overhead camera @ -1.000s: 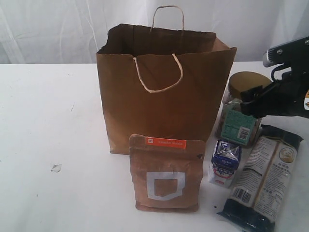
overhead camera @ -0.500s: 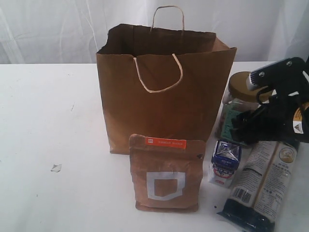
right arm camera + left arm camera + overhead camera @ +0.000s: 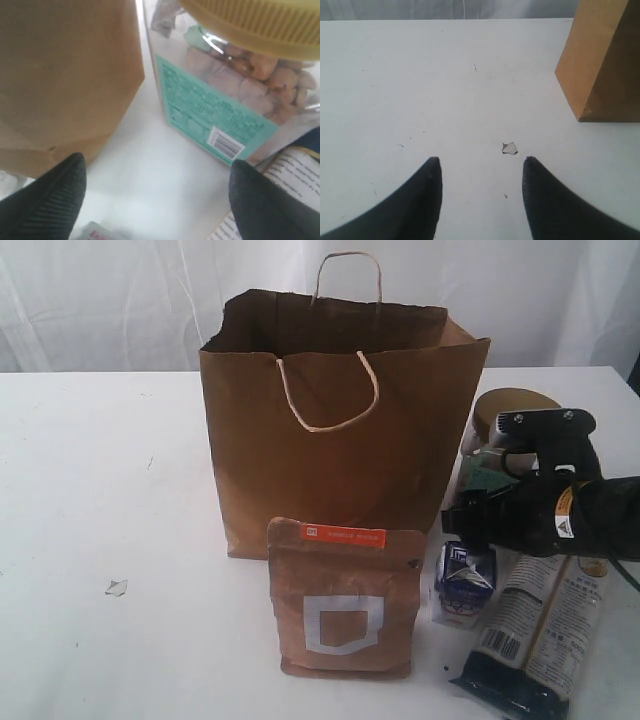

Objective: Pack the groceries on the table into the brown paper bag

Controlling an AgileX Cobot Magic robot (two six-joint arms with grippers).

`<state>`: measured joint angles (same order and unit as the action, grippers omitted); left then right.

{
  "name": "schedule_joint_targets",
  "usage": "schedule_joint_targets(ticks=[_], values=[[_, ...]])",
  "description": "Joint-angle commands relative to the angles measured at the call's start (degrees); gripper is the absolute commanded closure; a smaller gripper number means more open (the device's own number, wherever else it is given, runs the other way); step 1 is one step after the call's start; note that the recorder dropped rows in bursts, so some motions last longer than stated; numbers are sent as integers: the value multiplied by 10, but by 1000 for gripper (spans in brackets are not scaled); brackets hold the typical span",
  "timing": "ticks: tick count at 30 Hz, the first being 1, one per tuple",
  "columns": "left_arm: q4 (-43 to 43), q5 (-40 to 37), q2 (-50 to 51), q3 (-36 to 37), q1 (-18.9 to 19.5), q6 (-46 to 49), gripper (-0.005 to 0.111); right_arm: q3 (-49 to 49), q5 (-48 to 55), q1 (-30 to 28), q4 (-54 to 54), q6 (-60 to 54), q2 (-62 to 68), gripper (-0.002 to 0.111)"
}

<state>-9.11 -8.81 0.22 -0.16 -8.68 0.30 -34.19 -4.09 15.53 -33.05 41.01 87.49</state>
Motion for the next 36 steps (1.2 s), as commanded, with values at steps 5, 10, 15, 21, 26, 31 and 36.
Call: schedule_joint_targets(ticks=[5,10,15,21,26,31,36], values=[[-6,-3,-2,2,2,2,54,-7,-14,-31,1,6,12,35],[-6,-3,-2,2,2,2,54,-7,-29,-49,1,6,12,35],[-6,-3,-2,2,2,2,54,-7,-33,-49,-2,11,9,35],[-6,-3,-2,2,2,2,54,-7,-37,-53,-2,11,-19,35],[-6,-3,-2,2,2,2,54,-4,-7,-53,-19,12,-49,35],[-6,-3,-2,2,2,2,54,-4,60,-53,-37,17,-108,35],[-6,-3,-2,2,2,2,54,-4,133,-36,-40,5,-191,35]])
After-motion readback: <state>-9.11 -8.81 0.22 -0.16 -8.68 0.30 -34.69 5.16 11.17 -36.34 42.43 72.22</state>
